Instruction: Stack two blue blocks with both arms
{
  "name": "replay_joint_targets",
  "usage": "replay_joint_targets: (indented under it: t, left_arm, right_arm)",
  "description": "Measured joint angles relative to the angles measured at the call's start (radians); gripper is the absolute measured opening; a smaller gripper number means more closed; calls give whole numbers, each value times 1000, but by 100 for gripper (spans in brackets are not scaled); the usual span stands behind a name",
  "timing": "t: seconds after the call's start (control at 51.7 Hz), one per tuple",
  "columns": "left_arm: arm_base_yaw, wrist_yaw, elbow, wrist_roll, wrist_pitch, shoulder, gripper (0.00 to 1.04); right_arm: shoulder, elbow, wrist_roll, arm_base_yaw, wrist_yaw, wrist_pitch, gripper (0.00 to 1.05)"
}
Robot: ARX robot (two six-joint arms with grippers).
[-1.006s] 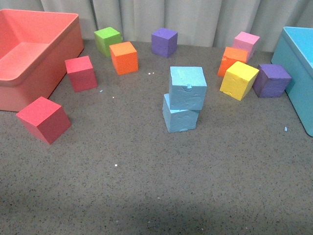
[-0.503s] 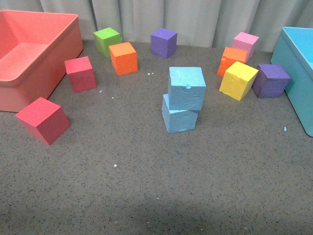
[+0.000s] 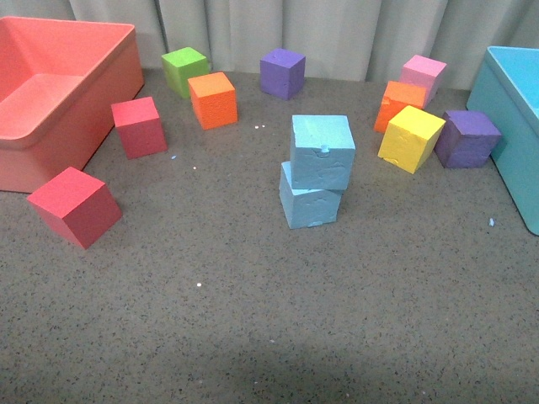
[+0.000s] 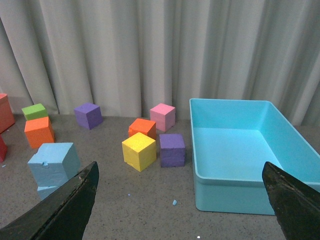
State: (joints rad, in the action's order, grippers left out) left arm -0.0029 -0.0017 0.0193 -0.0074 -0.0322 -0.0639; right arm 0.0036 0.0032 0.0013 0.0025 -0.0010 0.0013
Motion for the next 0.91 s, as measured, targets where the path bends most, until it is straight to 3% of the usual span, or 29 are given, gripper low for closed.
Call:
replay_joint_targets:
  t: [0.193,0.329,0.426,0.716,0.909]
  left_arm:
    - [0,0,0,0,30,58,6]
    - [0,0,0,0,30,59,29]
    - [0,0,0,0,30,59,52]
    - [0,0,0,0,30,59,97]
    - [0,0,0,2,30,59,98]
  right_arm:
    - [0,0,0,0,0,0,95]
    - [0,0,0,0,0,0,95]
    - [0,0,0,0,0,0,95]
    - [0,0,0,0,0,0,95]
    - [0,0,0,0,0,0,95]
